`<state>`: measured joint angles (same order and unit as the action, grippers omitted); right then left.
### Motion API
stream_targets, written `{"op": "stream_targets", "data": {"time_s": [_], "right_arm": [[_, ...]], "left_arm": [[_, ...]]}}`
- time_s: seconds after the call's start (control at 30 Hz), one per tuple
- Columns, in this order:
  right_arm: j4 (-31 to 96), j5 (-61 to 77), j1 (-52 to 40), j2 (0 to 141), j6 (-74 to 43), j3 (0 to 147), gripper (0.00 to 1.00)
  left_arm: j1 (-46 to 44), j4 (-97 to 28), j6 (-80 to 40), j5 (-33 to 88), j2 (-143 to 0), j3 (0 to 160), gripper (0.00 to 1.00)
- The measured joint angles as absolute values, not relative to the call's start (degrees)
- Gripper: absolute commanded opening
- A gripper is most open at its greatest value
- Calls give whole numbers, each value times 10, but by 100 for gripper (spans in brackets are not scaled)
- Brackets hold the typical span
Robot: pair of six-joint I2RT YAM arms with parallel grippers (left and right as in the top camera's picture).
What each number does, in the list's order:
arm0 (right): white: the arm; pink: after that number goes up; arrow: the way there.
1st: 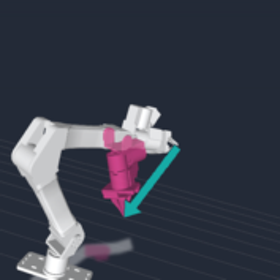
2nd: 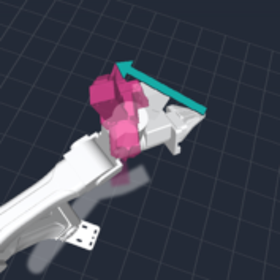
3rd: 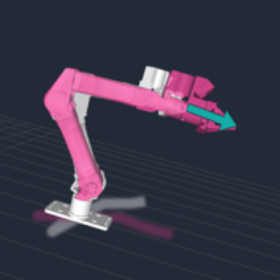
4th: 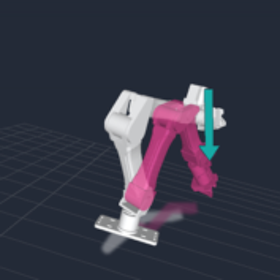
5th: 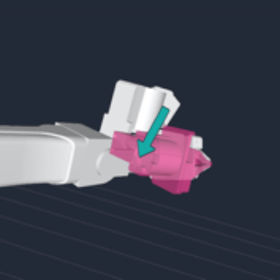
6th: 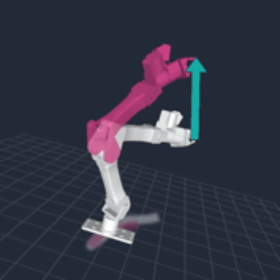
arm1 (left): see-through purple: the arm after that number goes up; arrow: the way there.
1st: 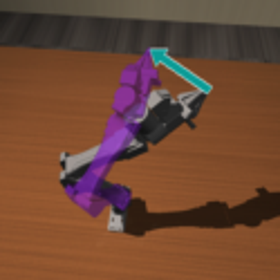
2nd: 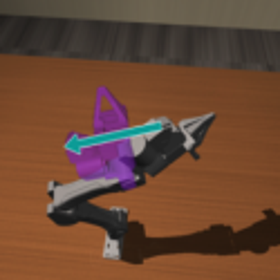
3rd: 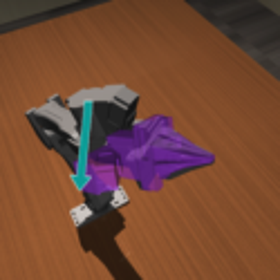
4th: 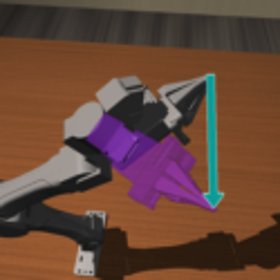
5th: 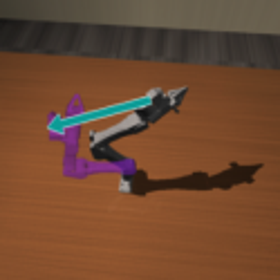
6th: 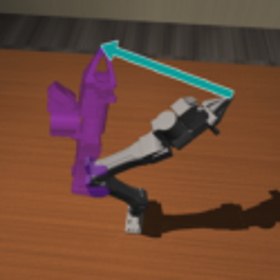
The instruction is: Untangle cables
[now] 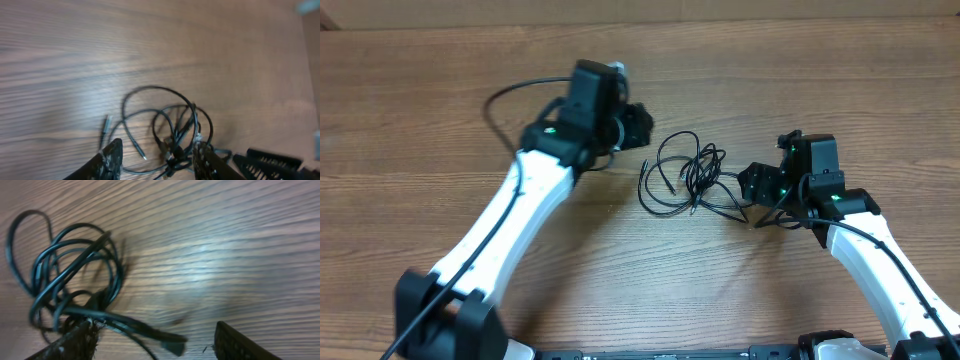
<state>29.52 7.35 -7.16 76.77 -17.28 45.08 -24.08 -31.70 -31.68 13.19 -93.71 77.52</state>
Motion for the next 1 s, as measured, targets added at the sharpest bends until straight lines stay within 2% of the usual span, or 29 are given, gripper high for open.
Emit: {"op": "stream_targets", "data": {"time_s": [0.1, 0.23, 0.4, 0.43, 0.57, 0.63, 0.83, 1.0], "right_arm": [[292, 54, -72, 768, -175, 451, 73], [292, 41, -72, 768, -178, 451, 75], [292, 36, -72, 768, -178, 451, 77], [292, 36, -72, 768, -178, 451, 77], [292, 35, -72, 768, -178, 451, 77], [292, 34, -72, 768, -178, 451, 78], [289, 49, -72, 768, -179, 451, 78], [257, 150, -72, 768, -172, 451, 79]], "left_arm": [[-264, -289, -297, 158, -984, 775, 34], [-292, -234, -283, 197, -1044, 775, 51], [-322, -179, -273, 231, -1106, 775, 50], [-327, -172, -270, 234, -1117, 775, 48], [-337, -169, -264, 237, -1152, 775, 25], [-338, -173, -262, 241, -1165, 775, 4], [-333, -181, -259, 251, -1170, 777, 4], [-329, -187, -260, 260, -1138, 783, 4]]}}
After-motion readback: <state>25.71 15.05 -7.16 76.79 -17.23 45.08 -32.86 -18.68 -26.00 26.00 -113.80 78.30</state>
